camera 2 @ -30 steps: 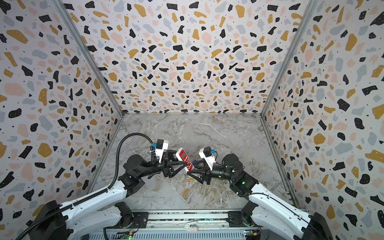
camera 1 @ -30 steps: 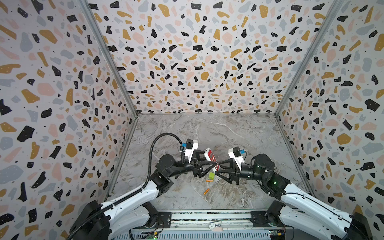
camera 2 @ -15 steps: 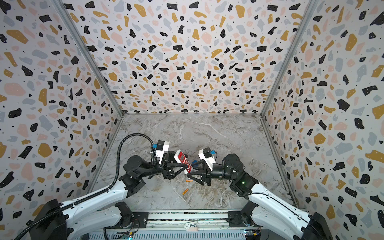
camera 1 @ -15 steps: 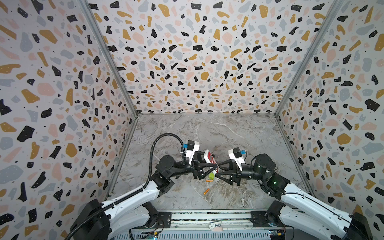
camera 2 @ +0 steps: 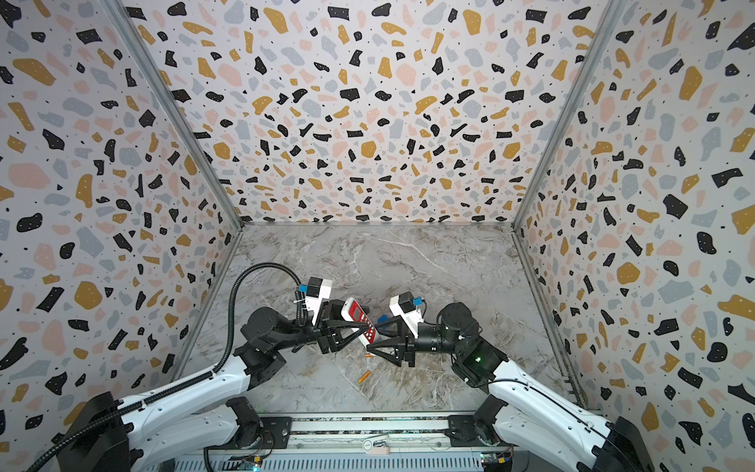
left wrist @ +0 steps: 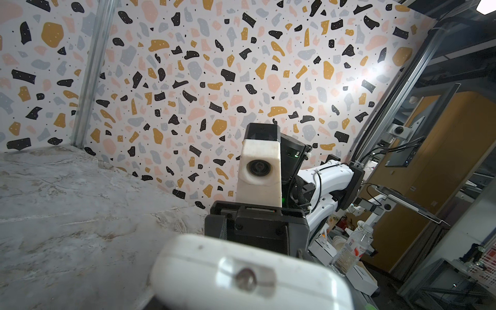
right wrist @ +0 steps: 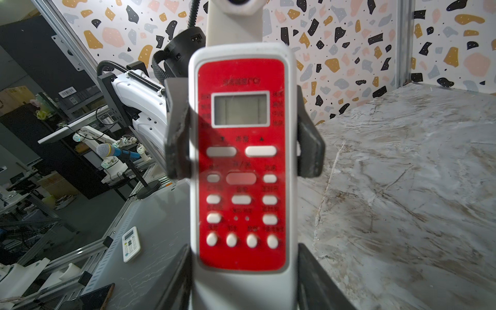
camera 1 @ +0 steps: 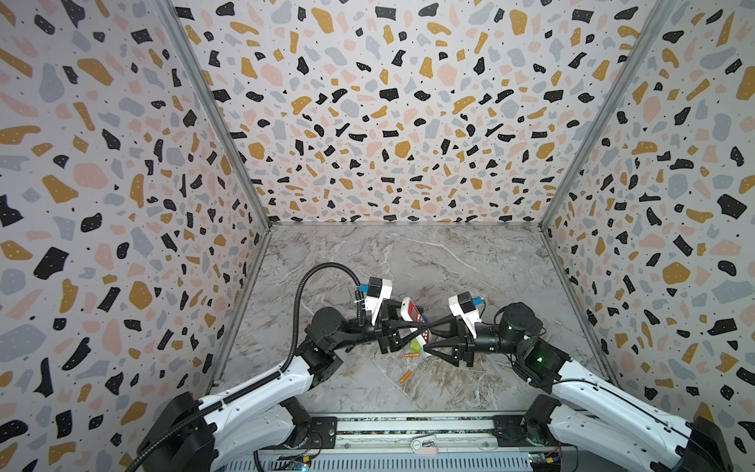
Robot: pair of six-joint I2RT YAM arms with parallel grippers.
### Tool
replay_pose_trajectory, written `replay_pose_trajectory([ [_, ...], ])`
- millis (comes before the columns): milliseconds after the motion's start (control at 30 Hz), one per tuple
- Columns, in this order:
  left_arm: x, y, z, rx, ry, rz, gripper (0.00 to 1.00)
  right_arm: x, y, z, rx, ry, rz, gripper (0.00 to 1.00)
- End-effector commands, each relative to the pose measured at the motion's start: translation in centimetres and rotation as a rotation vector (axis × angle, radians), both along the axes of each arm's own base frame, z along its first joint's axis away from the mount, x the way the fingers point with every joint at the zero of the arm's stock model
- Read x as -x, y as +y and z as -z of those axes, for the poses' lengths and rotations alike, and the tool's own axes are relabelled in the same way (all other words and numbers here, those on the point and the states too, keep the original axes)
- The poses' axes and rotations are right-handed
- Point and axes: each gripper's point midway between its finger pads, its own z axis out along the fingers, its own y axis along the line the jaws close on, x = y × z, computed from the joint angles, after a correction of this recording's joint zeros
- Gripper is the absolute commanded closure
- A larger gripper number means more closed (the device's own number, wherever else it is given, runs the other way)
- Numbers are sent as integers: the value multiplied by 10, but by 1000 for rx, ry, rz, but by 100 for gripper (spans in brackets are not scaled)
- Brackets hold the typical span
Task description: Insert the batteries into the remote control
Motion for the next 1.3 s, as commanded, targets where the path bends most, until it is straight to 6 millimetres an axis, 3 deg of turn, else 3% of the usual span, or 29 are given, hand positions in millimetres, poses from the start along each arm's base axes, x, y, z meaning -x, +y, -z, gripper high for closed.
replay_pose_trajectory([
  [0,9,-1,-11,28,-59,29,76,-5,-4,-19,-30,-64,48,71],
  [233,-8,-5,-3,-13,0,-35,95,-28,-17,-12,11,-81,230,21],
  [333,-17,-9,-1,-25,38,-63,99,-37,-23,-12,23,-89,297,2],
  [467,-31,-10,-3,-12,95,-119,100,-45,-28,-10,65,-116,369,1],
  [733,-84,-9,14,-121,298,-365,100,-51,-25,-11,149,-213,472,1],
  [1267,-90,-3,1,-29,425,-388,100,-70,-3,-1,342,-370,670,19],
])
